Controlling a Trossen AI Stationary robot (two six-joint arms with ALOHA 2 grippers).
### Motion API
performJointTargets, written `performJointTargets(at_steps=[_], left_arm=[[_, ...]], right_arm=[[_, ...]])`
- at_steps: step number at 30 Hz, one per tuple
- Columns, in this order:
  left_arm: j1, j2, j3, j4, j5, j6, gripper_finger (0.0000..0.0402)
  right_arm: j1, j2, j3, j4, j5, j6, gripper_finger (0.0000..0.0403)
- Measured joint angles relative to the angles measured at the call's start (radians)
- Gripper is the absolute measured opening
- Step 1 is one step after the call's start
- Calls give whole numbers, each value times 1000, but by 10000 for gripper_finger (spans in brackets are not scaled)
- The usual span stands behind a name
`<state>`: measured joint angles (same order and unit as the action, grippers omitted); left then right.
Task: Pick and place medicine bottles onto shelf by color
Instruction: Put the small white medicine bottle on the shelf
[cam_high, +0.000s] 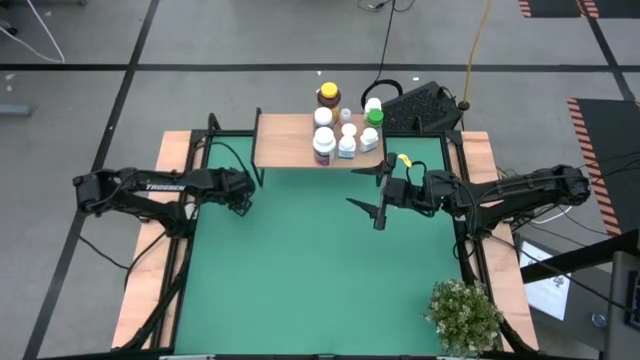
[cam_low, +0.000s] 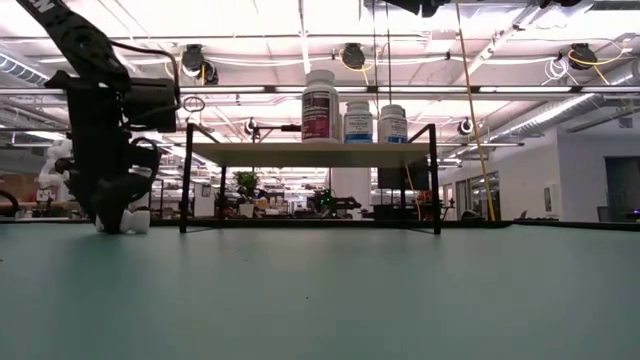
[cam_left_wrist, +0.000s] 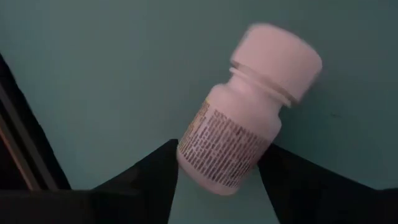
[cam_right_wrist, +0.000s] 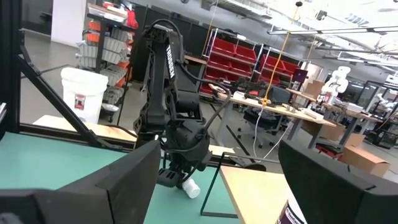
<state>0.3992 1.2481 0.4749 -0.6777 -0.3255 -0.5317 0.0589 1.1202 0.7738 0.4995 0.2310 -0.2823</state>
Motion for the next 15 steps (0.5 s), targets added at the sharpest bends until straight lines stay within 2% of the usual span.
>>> performJointTargets(at_steps=[6,15], left_arm=[[-1,1,5,8,17,13,160],[0,-6,6,-2,73,-7,117]], right_arm=[[0,0,0,-2,0,-3,322],[2,0,0,-11,0,10,322]])
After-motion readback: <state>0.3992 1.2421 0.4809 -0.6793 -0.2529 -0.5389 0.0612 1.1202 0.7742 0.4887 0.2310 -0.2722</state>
